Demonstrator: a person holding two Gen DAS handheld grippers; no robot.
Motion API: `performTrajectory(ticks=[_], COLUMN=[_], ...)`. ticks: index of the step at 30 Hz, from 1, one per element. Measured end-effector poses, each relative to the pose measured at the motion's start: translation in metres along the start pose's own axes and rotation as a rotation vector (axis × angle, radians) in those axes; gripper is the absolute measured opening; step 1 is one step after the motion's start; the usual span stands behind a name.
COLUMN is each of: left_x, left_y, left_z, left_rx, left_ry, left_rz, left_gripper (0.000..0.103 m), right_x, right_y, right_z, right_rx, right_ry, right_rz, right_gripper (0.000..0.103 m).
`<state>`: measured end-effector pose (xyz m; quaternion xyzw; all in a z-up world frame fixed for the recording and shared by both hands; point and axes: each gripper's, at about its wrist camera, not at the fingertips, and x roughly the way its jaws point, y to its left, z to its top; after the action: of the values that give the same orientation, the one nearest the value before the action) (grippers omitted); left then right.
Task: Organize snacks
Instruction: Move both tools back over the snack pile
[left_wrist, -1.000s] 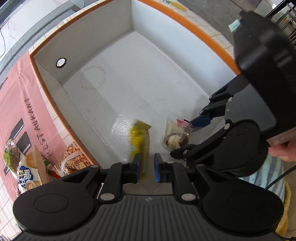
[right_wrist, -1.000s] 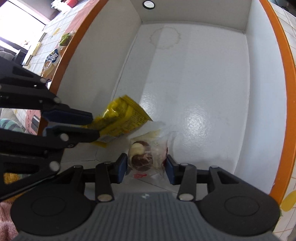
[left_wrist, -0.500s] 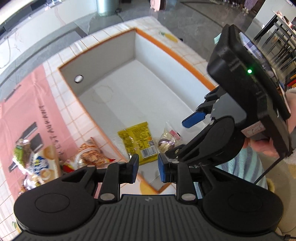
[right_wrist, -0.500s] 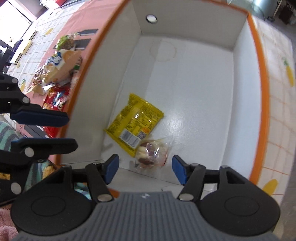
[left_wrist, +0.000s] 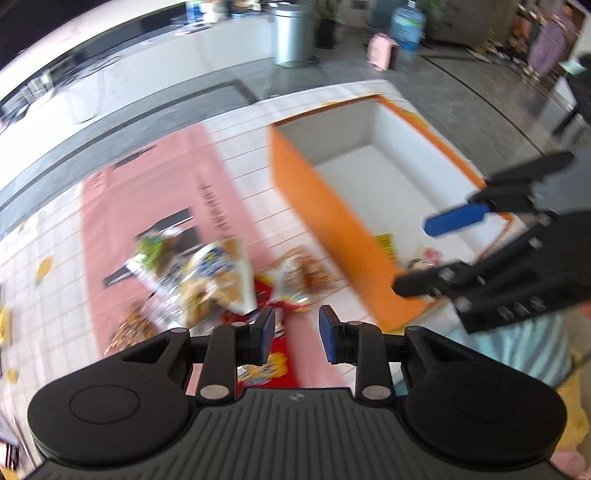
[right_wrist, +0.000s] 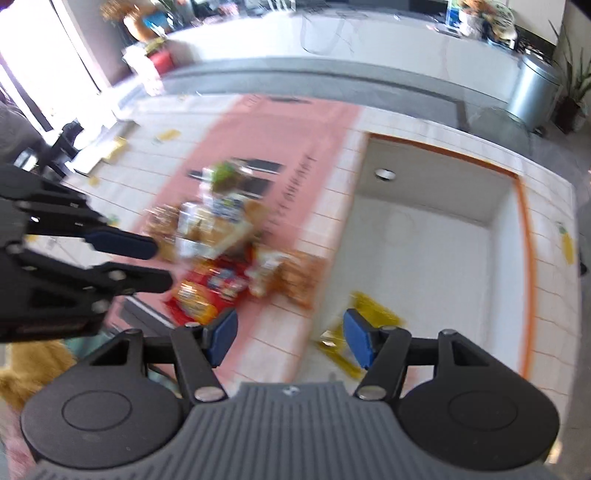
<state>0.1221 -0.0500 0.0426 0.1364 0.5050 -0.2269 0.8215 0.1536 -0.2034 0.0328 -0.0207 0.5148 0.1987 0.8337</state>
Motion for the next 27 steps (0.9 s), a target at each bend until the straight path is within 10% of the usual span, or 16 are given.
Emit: performTrajectory(ticks=[14, 27], left_x=[0.015, 0.027], left_y=[0.069, 0.164], left_z=[-0.083, -0.105], left_rx=[-0.135, -0.317], left_ry=[-0.054, -0.074], left_rz=[0.014, 0.087], left_gripper=[0.045, 0.074], right_x=[0.083, 0.156], right_y=[0.089, 0.101], right_z=[-0.045, -0.036], right_rx=[0.078, 0.314], right_ry=[-0.118, -0.063], right_rz=[-0.058, -0.049], right_gripper=[0.062, 0.087])
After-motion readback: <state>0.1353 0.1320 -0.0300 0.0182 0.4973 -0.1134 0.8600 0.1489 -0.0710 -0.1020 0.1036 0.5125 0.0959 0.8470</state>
